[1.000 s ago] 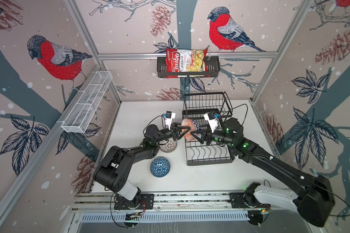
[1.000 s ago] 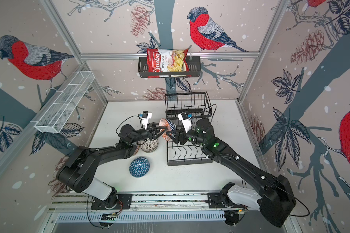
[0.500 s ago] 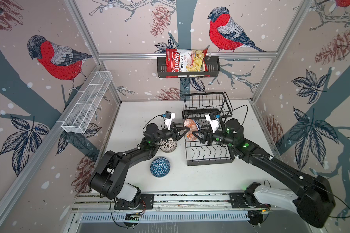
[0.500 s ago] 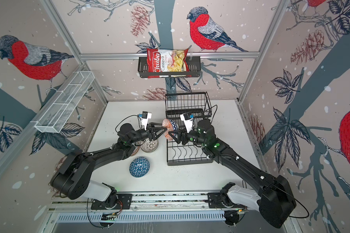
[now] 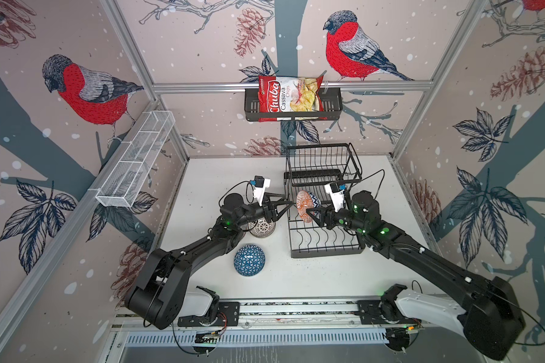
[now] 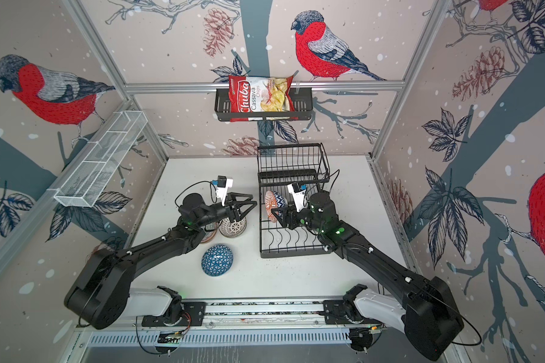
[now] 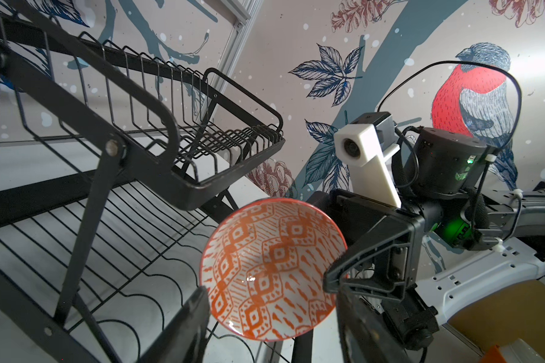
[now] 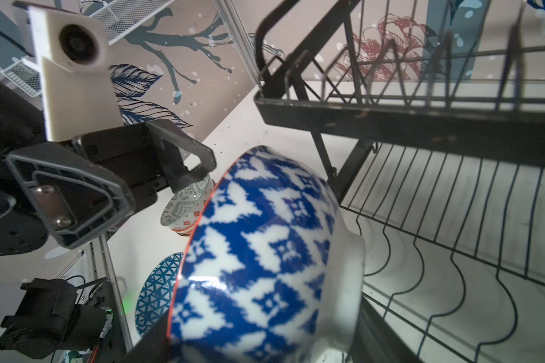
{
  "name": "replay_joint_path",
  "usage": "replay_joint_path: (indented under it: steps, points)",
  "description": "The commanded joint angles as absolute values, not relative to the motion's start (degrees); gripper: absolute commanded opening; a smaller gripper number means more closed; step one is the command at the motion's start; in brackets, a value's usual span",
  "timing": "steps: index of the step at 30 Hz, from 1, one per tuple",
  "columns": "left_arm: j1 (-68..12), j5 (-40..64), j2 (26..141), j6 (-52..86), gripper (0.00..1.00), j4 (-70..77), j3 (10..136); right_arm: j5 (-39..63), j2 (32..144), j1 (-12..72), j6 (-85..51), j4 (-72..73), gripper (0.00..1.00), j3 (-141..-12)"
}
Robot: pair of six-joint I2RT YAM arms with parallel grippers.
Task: Load bowls into a dish rack
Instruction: Place the bowl in the dish rack.
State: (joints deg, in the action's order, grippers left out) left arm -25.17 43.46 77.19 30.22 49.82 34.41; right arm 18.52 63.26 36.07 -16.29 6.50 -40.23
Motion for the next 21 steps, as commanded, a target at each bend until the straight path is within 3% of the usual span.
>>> replay_joint_path:
  steps: [1,21]
  points:
    - [-25.03,42.33,76.16,28.52,0.63,48.86,33.86,14.28,62.81,35.69,-15.11,8.18,0.45,-39.69]
    - [-24.96,37.97,70.77,24.80,0.63,43.39,31.37,-6.40,65.69,36.19,-9.97,8.27,0.44,-38.23]
